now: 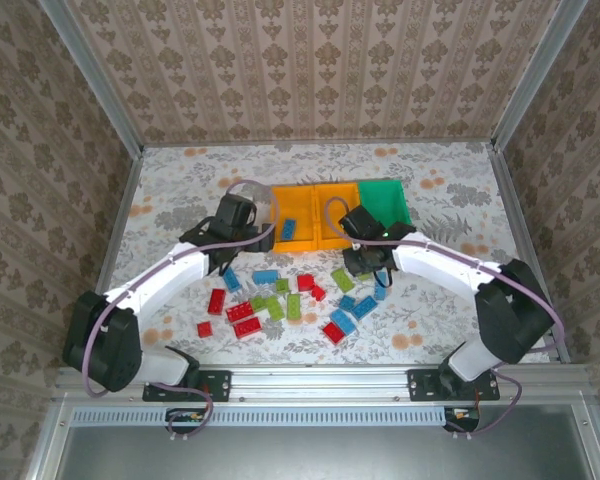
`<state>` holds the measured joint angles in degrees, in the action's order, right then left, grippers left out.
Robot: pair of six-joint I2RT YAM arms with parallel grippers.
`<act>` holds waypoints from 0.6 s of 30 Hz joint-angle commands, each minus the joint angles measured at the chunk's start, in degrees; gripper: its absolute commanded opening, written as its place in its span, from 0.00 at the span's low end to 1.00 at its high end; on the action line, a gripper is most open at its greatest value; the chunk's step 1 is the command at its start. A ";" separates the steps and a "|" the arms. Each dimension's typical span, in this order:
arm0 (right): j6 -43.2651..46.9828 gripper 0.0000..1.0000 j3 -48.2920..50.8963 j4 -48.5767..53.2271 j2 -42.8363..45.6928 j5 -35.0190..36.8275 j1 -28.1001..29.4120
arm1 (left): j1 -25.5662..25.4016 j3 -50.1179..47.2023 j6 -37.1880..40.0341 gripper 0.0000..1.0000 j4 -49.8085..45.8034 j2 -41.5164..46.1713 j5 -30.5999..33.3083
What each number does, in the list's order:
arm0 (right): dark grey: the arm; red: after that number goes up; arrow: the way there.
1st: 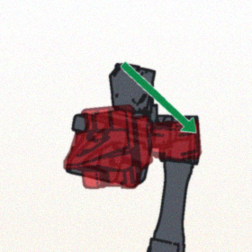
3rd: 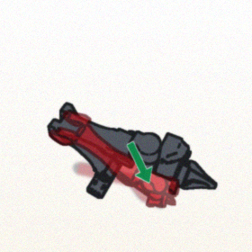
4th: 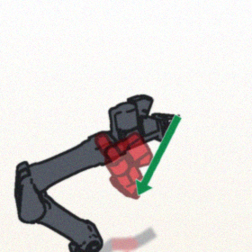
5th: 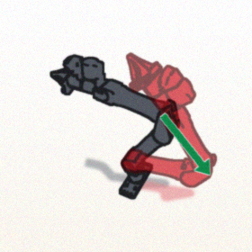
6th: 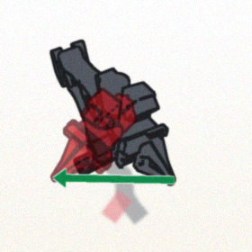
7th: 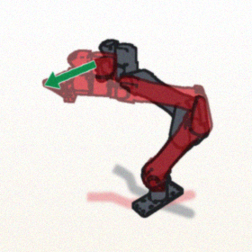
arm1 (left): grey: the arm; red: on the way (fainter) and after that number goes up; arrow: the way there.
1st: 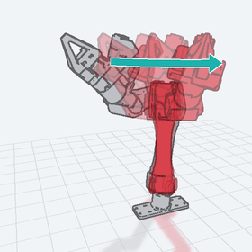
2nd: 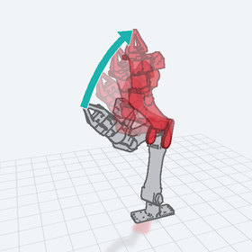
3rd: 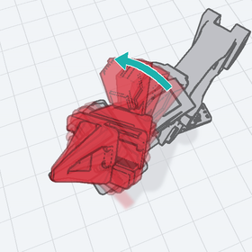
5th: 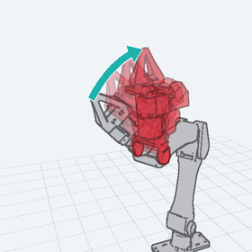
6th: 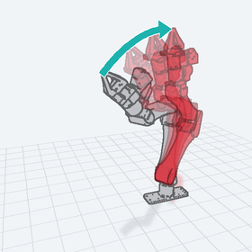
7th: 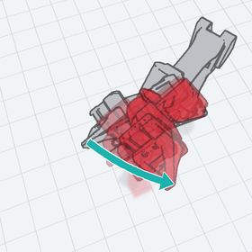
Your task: Sort the legos into containers by color
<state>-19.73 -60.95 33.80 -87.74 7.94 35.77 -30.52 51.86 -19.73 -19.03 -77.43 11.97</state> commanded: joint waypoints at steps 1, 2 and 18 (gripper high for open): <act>0.48 0.20 -5.23 -2.47 1.66 1.73 -0.77 | 1.87 -1.22 -3.81 1.00 -6.75 1.92 2.92; 0.77 0.20 -6.72 -3.49 0.88 1.51 -1.00 | 2.20 -1.59 -4.52 1.00 -7.83 2.08 3.00; 0.35 0.23 -27.08 -6.74 -23.71 4.90 -4.78 | 9.72 -8.53 -9.44 0.93 -10.31 4.06 -7.08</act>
<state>-19.33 -85.23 25.96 -109.84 10.41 31.40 -21.19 44.21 -27.31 -27.99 -74.78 7.66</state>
